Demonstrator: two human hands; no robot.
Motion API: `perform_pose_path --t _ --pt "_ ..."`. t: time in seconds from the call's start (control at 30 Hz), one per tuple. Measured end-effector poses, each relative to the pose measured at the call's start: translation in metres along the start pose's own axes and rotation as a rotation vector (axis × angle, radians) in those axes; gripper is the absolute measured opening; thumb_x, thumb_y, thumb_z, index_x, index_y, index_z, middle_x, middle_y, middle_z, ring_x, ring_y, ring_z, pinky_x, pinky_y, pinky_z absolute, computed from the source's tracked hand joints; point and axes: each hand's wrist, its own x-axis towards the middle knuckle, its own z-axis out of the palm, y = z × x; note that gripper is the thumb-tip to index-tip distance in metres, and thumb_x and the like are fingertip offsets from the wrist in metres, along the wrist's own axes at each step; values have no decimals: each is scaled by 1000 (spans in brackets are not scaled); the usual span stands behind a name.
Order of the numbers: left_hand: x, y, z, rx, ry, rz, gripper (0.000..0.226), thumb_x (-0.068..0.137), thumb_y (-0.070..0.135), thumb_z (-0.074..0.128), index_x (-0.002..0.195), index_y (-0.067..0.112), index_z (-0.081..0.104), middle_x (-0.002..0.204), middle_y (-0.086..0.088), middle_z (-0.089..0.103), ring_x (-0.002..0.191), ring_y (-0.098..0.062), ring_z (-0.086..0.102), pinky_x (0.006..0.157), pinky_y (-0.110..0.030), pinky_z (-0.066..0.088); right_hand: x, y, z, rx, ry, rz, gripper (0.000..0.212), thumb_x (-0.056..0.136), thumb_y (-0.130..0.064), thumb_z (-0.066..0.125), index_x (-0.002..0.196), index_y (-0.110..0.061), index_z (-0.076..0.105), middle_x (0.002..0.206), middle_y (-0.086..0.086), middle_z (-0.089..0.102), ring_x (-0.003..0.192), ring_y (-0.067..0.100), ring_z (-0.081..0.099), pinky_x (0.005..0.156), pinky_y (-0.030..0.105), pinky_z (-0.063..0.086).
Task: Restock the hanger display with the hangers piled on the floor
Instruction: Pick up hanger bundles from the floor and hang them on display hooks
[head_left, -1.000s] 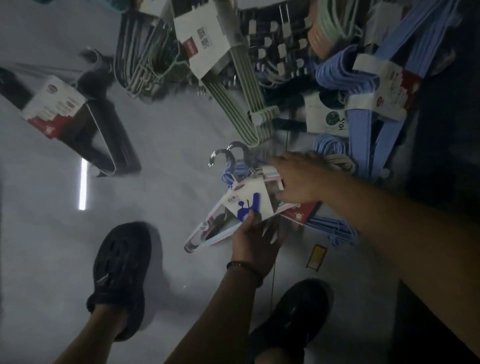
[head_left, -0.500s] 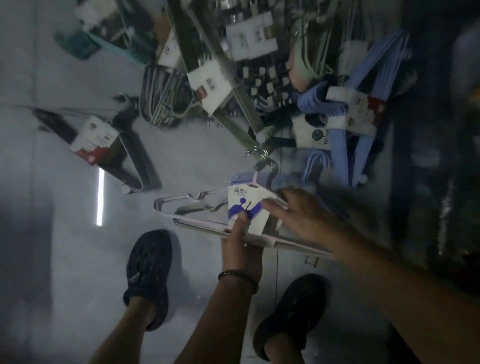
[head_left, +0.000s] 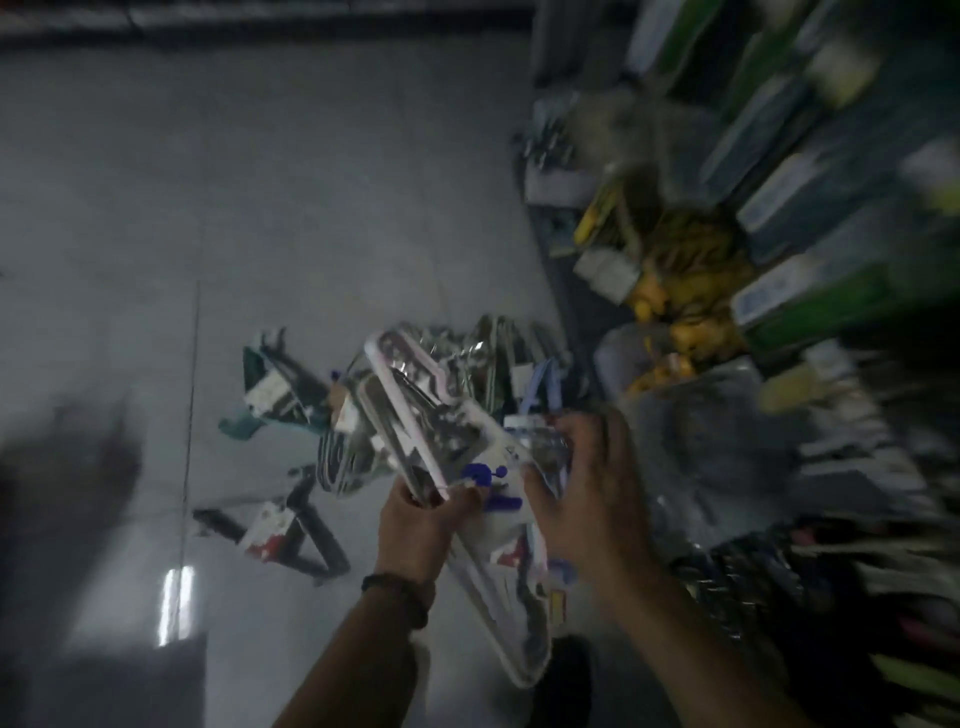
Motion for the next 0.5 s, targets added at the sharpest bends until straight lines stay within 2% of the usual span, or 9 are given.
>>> perform_pose_path --t 0.03,0.1,0.17,0.27,0.33,0.4,0.47,0.5 --pt "-18 31 8 69 -58 40 37 74 6 91 106 8 73 97 -9 80 93 -33 76 78 -40 65 6 -18 -34 -36 35 -44 54 86 -43 74 126 -15 52 124 8 49 105 22 54 82 30 52" --pt "-60 94 30 219 -219 133 37 71 9 93 104 11 75 94 -6 80 89 -28 77 74 -35 64 12 -53 -100 -104 18 -44 51 92 -48 66 130 -19 50 124 7 52 107 24 56 84 35 54" --pt "-104 143 55 363 -379 235 38 68 9 95 101 12 77 90 -1 81 87 -21 77 72 -29 62 7 -74 -160 -119 25 51 43 99 -48 58 130 -20 49 118 8 63 103 30 64 79 40 56" --pt "-177 196 92 473 -567 360 41 67 -1 94 98 13 71 84 9 80 84 -13 78 65 -18 59 -24 -88 -255 -153 163 247 29 107 -39 48 123 -15 51 100 13 71 89 36 69 68 39 51" --pt "-224 216 112 545 -694 454 46 67 12 97 102 24 69 84 25 77 83 2 74 65 -11 55 -59 -90 -307 -184 212 356 28 109 -36 42 124 -14 52 97 13 70 81 32 66 65 37 46" --pt "-268 232 134 601 -828 512 42 72 22 95 103 31 68 85 34 73 82 14 68 65 -5 50 -102 -88 -353 -170 255 413 28 110 -37 42 122 -15 52 91 11 70 74 27 66 63 41 53" --pt "-303 240 159 654 -906 573 28 77 37 90 98 36 71 86 33 74 81 13 68 67 -6 50 -146 -88 -395 -154 357 454 34 109 -42 44 119 -12 54 90 11 70 75 30 68 65 45 57" --pt "-325 243 172 680 -934 620 23 78 49 85 94 37 73 86 28 76 81 10 70 69 -12 53 -169 -86 -413 -181 388 469 37 109 -44 42 120 -12 56 94 11 69 77 30 69 66 45 58"
